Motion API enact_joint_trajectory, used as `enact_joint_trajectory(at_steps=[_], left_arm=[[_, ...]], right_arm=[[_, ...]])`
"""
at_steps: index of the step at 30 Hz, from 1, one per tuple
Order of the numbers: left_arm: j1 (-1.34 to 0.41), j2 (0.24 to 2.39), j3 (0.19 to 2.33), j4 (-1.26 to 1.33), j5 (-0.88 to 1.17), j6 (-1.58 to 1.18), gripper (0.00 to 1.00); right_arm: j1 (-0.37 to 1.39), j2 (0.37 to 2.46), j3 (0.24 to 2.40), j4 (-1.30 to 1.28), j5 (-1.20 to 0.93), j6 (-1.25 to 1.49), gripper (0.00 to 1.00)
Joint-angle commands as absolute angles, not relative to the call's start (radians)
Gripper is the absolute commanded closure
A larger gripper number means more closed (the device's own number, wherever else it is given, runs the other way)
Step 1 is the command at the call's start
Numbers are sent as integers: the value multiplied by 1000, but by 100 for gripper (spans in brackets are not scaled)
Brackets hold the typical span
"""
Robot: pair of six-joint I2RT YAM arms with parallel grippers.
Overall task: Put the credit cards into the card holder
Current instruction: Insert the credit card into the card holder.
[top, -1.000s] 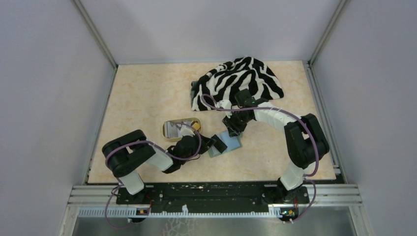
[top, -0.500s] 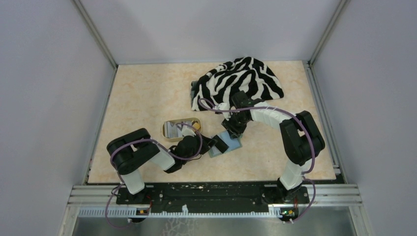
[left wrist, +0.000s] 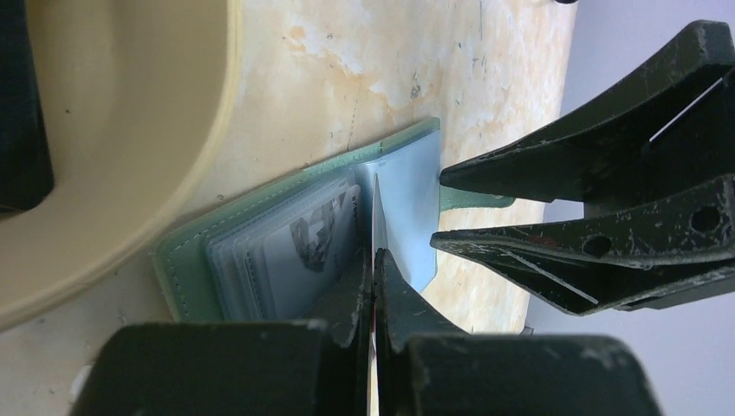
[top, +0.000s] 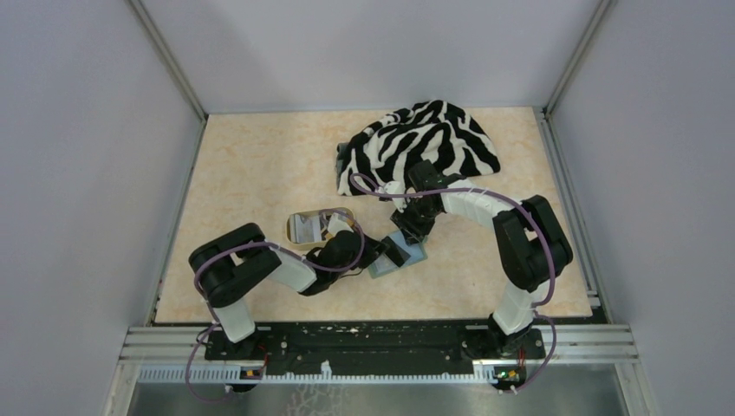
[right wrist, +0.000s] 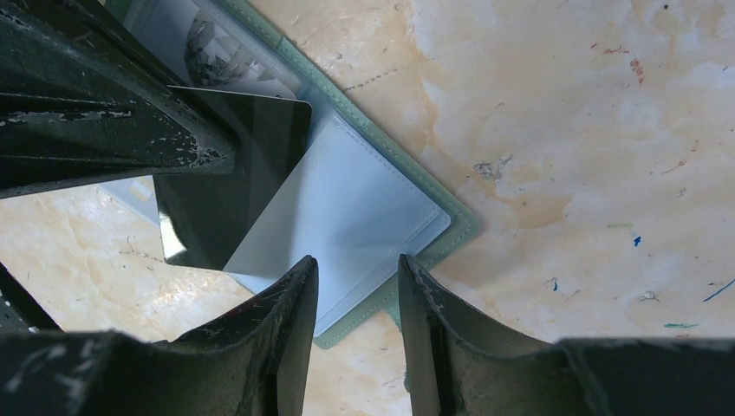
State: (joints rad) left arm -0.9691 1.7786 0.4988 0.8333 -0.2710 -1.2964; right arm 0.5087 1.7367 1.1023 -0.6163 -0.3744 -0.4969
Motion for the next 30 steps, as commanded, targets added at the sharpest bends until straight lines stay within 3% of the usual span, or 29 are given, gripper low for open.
enact_joint_trajectory(at_steps=[1,20,30], left_arm=[[-975,1748,538,609,-275,-1327,100],[-975,1720,592,479,-255,-1345,100],[-973,1693,567,533,-277,-1299,100]], right_arm=[[520,1723,1152,-609,-375,-505,61],[520,1727,1148,-602,-364,-499,61],[520,1729,1146,-597,-353,-492,61]])
